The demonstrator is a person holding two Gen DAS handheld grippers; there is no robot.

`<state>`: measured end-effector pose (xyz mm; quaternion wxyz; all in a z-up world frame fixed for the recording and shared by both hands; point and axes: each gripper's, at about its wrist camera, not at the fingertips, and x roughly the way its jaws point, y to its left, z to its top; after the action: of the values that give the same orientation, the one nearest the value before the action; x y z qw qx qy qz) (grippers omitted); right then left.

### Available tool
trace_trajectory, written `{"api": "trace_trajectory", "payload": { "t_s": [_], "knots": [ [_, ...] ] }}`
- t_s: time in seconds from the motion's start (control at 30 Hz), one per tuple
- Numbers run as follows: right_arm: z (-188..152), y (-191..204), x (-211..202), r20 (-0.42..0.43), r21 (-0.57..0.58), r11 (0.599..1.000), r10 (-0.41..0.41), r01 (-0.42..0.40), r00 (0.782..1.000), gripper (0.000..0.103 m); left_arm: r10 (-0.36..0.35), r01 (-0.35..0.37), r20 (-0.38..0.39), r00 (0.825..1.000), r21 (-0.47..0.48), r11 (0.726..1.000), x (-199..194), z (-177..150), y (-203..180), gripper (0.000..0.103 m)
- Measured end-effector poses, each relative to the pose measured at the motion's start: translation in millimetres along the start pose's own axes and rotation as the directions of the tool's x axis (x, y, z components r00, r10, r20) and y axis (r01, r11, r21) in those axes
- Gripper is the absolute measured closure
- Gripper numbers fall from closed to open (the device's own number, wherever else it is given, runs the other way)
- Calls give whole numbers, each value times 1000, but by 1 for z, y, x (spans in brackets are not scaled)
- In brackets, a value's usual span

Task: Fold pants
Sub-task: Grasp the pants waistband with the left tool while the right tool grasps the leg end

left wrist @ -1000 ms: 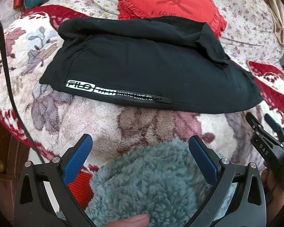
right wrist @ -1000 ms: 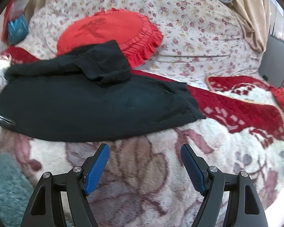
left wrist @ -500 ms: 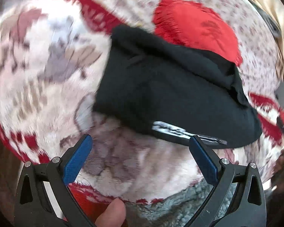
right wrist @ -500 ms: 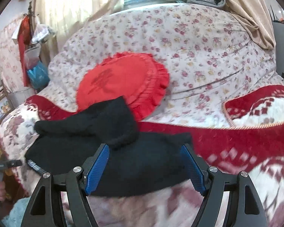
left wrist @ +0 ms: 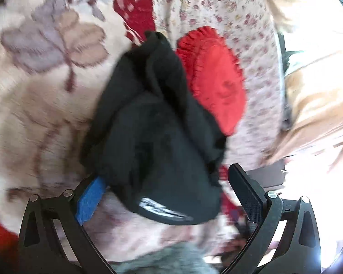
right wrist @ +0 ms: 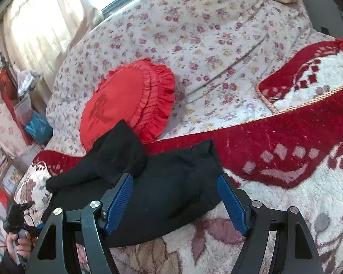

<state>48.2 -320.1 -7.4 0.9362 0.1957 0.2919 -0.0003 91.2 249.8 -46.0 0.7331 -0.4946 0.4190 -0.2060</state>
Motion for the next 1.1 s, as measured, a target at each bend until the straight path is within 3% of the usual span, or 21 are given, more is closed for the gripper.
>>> {"api": "trace_trajectory", "payload": {
  "t_s": [0.13,0.3,0.37,0.4,0.5,0.57,0.63,0.7,0.83,0.93,0.97,1.03,1.1],
  "knots": [
    [-1,-6,0,-4,22,1000,-8,8,1000,28,3,-3,33,999,11,1000,-3,-4,-6,1],
    [3,-14,-5,9,45,999,2,-2,1000,28,194,-198,58,979,72,978,11,-8,-10,28],
    [5,-29,-6,8,115,991,60,-61,998,28,251,-258,74,965,100,961,14,-9,-14,39],
    [6,-40,-5,5,176,979,104,-103,995,31,301,-310,89,950,120,943,15,-9,-16,52],
    [4,-72,3,-5,361,915,197,-182,980,44,369,-387,126,921,174,905,19,-12,-22,70],
    [-3,-96,13,-7,497,837,268,-229,963,45,374,-400,156,914,201,894,20,-12,-25,71],
    [-12,-115,24,-21,597,770,296,-225,955,45,376,-412,185,908,230,882,21,-15,-30,71],
    [-16,-122,34,-44,639,738,316,-217,948,47,387,-428,199,900,244,870,26,-16,-32,71],
    [-7,-113,47,-73,603,763,342,-231,937,47,411,-452,199,890,252,856,38,-15,-35,71],
    [-3,-102,58,-121,551,806,333,-216,935,52,405,-450,212,889,244,859,37,-16,-37,72],
    [-1,-99,61,-126,536,817,326,-212,937,62,417,-462,217,883,240,854,36,-16,-37,91],
    [-1,-98,63,-133,513,837,294,-188,947,92,431,-475,219,875,220,852,35,-17,-37,93],
    [-1,-96,63,-129,503,840,304,-202,944,97,454,-507,246,856,230,831,30,-21,-43,94]
  ]
}}
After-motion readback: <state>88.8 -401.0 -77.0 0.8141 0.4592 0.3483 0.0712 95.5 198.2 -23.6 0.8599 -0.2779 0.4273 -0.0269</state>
